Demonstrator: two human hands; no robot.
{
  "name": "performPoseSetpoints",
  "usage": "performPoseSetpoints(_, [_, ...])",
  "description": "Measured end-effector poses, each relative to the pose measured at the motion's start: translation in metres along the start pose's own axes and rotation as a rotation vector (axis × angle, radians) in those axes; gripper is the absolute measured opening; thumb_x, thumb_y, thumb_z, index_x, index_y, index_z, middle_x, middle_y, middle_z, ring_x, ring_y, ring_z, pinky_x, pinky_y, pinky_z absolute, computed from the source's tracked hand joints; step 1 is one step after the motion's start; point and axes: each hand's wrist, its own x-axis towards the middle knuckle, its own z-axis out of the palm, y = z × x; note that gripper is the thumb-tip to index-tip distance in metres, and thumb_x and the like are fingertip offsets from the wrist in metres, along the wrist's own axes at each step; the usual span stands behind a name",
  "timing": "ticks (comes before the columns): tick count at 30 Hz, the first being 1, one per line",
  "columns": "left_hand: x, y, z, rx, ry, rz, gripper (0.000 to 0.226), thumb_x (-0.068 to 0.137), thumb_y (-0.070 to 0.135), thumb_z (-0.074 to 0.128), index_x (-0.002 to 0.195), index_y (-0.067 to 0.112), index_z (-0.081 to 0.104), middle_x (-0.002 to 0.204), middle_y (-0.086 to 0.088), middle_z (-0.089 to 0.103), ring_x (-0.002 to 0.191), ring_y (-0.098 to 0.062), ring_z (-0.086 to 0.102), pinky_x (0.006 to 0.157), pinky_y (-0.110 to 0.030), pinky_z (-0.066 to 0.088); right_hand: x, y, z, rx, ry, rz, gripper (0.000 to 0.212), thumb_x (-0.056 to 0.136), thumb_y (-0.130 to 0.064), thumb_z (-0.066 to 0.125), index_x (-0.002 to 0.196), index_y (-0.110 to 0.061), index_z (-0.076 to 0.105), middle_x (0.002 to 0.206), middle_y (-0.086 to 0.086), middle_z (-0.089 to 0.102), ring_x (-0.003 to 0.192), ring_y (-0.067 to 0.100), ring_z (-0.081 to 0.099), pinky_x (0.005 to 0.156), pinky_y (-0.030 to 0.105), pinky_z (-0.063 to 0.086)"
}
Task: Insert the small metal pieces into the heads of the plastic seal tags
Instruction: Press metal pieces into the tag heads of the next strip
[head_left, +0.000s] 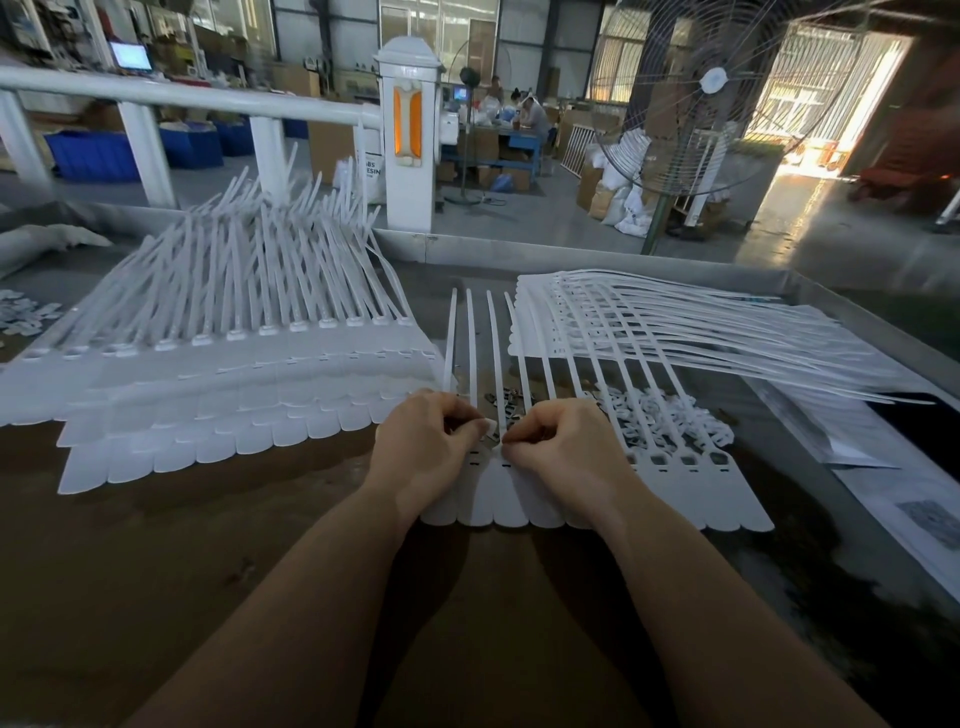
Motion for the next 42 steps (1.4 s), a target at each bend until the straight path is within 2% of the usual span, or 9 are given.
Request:
performPoseSetpoints(6, [-0.001, 0.000, 0.000, -0.004, 0.002, 0.000, 0.015, 0.084, 0.027, 0.065, 0.092, 0.015, 0.072, 0.085, 0.006, 0.057, 0.079, -0.009, 0.053, 0.072, -0.022, 0.039, 0.001, 0.000, 0.003, 0.070, 0.021, 0.056, 0.019, 0.071, -0.010, 0.074, 0.063, -0.026, 0.070, 0.069, -0.010, 0.067, 0.070, 0.004, 0.062, 0.069, 0.024, 0.054])
performPoseSetpoints(9, [-0.001, 0.000, 0.000, -0.016, -0.005, -0.006, 0.017, 0.085, 0.027, 0.064, 0.095, 0.015, 0.071, 0.088, 0.005, 0.056, 0.083, -0.010, 0.053, 0.075, -0.023, 0.039, -0.002, 0.004, 0.003, 0.045, 0.087, -0.059, 0.014, 0.075, -0.010, 0.072, 0.080, -0.023, 0.074, 0.078, -0.011, 0.067, 0.074, 0.003, 0.061, 0.072, 0.022, 0.052])
performPoseSetpoints(13, [-0.001, 0.003, -0.001, -0.074, -0.014, -0.017, 0.019, 0.087, 0.026, 0.062, 0.095, 0.013, 0.071, 0.085, 0.005, 0.057, 0.085, -0.013, 0.055, 0.076, -0.026, 0.041, -0.003, 0.006, 0.002, 0.063, 0.178, -0.227, 0.030, 0.078, 0.005, 0.065, 0.098, -0.016, 0.072, 0.081, -0.012, 0.063, 0.073, -0.004, 0.058, 0.067, 0.009, 0.047])
performPoseSetpoints(22, [-0.002, 0.008, -0.005, -0.082, -0.121, -0.013, 0.020, 0.090, 0.025, 0.057, 0.101, 0.014, 0.070, 0.087, 0.005, 0.061, 0.086, -0.010, 0.056, 0.072, -0.023, 0.041, -0.003, 0.003, 0.006, -0.009, 0.203, -0.443, 0.011, 0.079, -0.007, 0.069, 0.090, -0.006, 0.072, 0.084, 0.005, 0.067, 0.079, 0.017, 0.063, 0.074, 0.030, 0.053])
performPoseSetpoints(27, [-0.005, 0.011, -0.008, -0.204, -0.136, -0.067, 0.018, 0.089, 0.025, 0.059, 0.096, 0.014, 0.071, 0.091, -0.002, 0.067, 0.089, -0.014, 0.060, 0.080, -0.031, 0.046, -0.005, 0.002, 0.006, -0.062, 0.224, -0.498, 0.014, 0.076, -0.008, 0.074, 0.090, -0.008, 0.072, 0.083, -0.001, 0.063, 0.073, 0.009, 0.058, 0.068, 0.014, 0.046])
performPoseSetpoints(31, [-0.005, 0.013, -0.009, -0.224, -0.157, -0.081, 0.015, 0.090, 0.023, 0.057, 0.092, 0.016, 0.070, 0.085, 0.002, 0.065, 0.082, -0.010, 0.058, 0.071, -0.023, 0.044, -0.006, 0.000, 0.005, -0.162, 0.227, -0.547, 0.014, 0.077, -0.006, 0.072, 0.091, -0.004, 0.071, 0.083, 0.005, 0.063, 0.077, 0.015, 0.059, 0.072, 0.028, 0.052])
performPoseSetpoints(35, [-0.007, 0.014, -0.009, -0.264, -0.160, -0.119, 0.022, 0.092, 0.027, 0.054, 0.089, 0.015, 0.072, 0.087, -0.001, 0.067, 0.086, -0.014, 0.058, 0.081, -0.034, 0.043, -0.006, -0.001, 0.003, -0.103, 0.250, -0.513, 0.008, 0.084, -0.007, 0.065, 0.088, -0.003, 0.071, 0.082, 0.005, 0.064, 0.078, 0.017, 0.060, 0.073, 0.028, 0.051])
performPoseSetpoints(39, [-0.005, 0.012, -0.007, -0.230, -0.010, -0.122, 0.020, 0.091, 0.025, 0.054, 0.082, 0.022, 0.072, 0.089, 0.005, 0.064, 0.083, -0.008, 0.056, 0.072, -0.024, 0.040, -0.005, 0.002, -0.002, 0.059, 0.295, -0.369, 0.006, 0.086, -0.006, 0.062, 0.087, -0.007, 0.068, 0.079, -0.003, 0.063, 0.072, 0.005, 0.058, 0.064, 0.009, 0.045])
performPoseSetpoints(42, [-0.003, 0.006, -0.004, -0.039, 0.118, -0.100, 0.015, 0.089, 0.019, 0.058, 0.096, 0.015, 0.071, 0.094, 0.001, 0.056, 0.087, -0.010, 0.052, 0.075, -0.016, 0.035, -0.004, 0.004, -0.005, 0.126, 0.296, -0.278, 0.008, 0.087, -0.007, 0.062, 0.090, -0.010, 0.068, 0.078, -0.003, 0.065, 0.072, 0.005, 0.060, 0.059, 0.006, 0.045])
